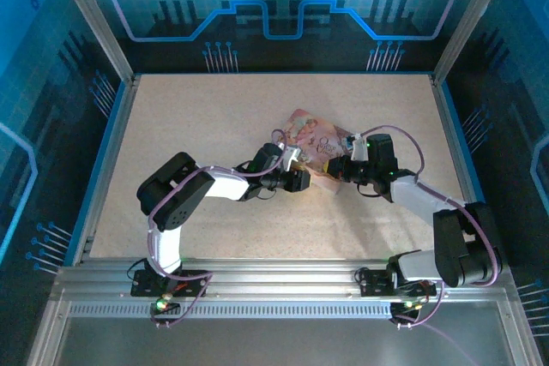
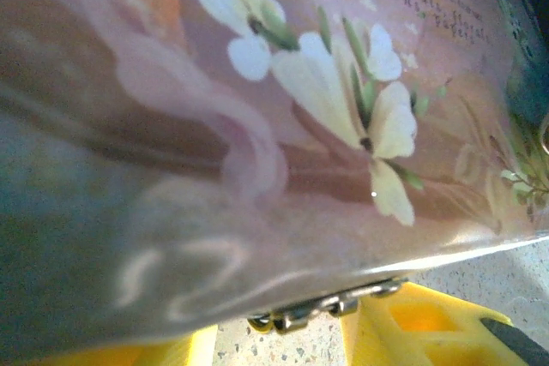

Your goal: Unlock a padlock with a key

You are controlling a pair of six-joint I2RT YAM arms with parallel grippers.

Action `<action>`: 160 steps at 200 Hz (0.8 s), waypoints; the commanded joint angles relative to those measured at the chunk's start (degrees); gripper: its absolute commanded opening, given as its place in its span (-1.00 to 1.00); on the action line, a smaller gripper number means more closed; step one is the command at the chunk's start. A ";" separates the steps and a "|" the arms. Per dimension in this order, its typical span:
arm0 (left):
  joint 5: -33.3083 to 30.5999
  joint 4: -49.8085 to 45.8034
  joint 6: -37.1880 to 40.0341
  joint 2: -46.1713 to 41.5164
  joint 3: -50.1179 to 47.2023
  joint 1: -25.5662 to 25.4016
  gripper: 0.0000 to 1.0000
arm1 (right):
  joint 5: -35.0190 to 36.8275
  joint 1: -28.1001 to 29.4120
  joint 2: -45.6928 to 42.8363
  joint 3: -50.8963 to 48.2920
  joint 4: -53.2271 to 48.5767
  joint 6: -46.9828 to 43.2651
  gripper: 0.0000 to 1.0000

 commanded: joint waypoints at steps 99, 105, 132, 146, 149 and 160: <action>-0.27 2.30 -4.42 -1.40 1.29 -1.05 -0.40 | 3.00 0.71 -2.80 -2.18 -5.91 -1.17 -1.00; -0.32 2.34 -4.90 -1.89 0.96 -1.03 -0.40 | 3.18 0.69 -3.46 -2.26 -6.08 -1.82 -1.00; 0.20 1.34 -7.55 -3.85 -0.14 -1.32 -0.42 | 4.09 0.72 -8.46 -3.11 -7.76 -5.96 -1.00; 0.93 1.37 -9.17 -4.82 -0.75 -1.49 -0.42 | 4.88 0.71 -11.86 -3.92 -9.66 -8.41 -1.00; 0.89 1.31 -9.52 -5.04 -0.92 -1.45 -0.43 | 4.95 0.69 -12.70 -4.10 -10.11 -8.97 -1.00; 1.01 1.15 -10.76 -5.96 -1.36 -1.70 -0.45 | 5.17 0.83 -15.90 -5.20 -11.30 -10.93 -1.00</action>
